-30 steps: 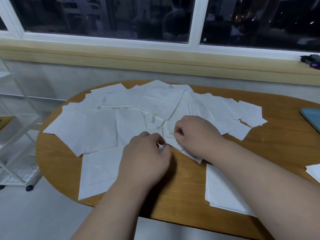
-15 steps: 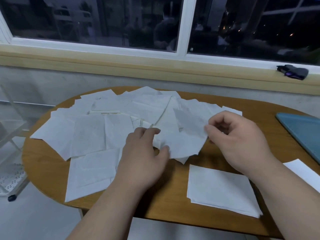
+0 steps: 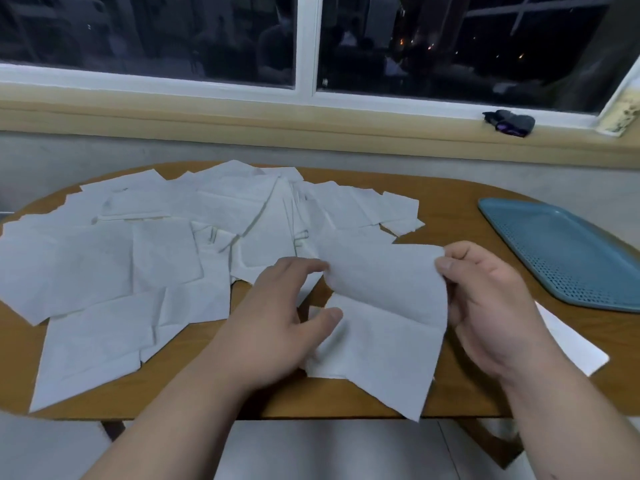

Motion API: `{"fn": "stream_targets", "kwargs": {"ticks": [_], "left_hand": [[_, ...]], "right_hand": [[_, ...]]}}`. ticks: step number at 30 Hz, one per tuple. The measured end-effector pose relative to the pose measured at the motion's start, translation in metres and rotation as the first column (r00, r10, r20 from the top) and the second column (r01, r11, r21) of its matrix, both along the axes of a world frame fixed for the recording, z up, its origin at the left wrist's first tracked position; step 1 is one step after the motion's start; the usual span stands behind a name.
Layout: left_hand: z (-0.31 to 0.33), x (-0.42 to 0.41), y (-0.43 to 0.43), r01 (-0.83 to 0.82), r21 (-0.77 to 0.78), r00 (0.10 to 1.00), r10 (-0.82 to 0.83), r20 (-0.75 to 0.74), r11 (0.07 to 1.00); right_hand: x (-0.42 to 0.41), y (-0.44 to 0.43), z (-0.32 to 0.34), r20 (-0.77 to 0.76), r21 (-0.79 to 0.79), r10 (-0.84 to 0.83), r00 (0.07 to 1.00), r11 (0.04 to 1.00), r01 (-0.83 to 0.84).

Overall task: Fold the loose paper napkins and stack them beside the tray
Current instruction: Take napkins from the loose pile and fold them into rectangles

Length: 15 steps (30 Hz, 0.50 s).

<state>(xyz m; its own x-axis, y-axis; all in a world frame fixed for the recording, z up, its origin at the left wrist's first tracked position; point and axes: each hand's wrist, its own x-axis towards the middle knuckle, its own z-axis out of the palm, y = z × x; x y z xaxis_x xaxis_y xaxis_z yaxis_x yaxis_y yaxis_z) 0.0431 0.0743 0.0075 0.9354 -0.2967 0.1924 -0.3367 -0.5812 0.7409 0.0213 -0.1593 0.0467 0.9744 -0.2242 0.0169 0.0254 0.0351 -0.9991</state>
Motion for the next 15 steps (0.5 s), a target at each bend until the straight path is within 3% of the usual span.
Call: {"fn": "stream_targets", "kwargs": {"ticks": [7,12,15], "left_hand": [[-0.009,0.000,-0.013,0.017,0.128,0.998,-0.025,0.066,0.992],[-0.012,0.004,-0.021,0.007,0.144,0.998,-0.016,0.058,0.990],[-0.011,0.004,-0.027,0.006,0.098,1.000,-0.008,0.017,0.995]], "right_hand": [[0.020,-0.014,-0.020,-0.070,-0.179,-0.173,0.982,0.971,0.159],[0.022,-0.016,-0.020,-0.030,-0.127,-0.169,0.985,0.978,0.164],[0.017,-0.017,-0.015,0.021,-0.002,-0.125,0.992,0.992,0.125]]}}
